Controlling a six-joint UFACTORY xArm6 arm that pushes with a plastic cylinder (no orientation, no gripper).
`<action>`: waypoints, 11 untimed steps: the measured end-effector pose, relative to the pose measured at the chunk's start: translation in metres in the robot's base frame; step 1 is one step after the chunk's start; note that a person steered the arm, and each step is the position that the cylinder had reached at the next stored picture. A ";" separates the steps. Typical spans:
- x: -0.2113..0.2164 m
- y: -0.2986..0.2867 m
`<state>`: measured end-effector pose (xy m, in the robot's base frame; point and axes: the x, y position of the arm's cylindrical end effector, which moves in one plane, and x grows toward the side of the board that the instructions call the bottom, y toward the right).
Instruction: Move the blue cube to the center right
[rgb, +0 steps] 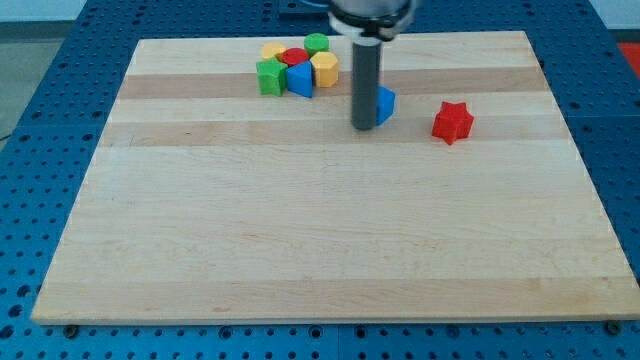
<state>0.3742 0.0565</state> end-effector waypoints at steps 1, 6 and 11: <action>-0.003 0.009; -0.022 0.009; -0.041 0.103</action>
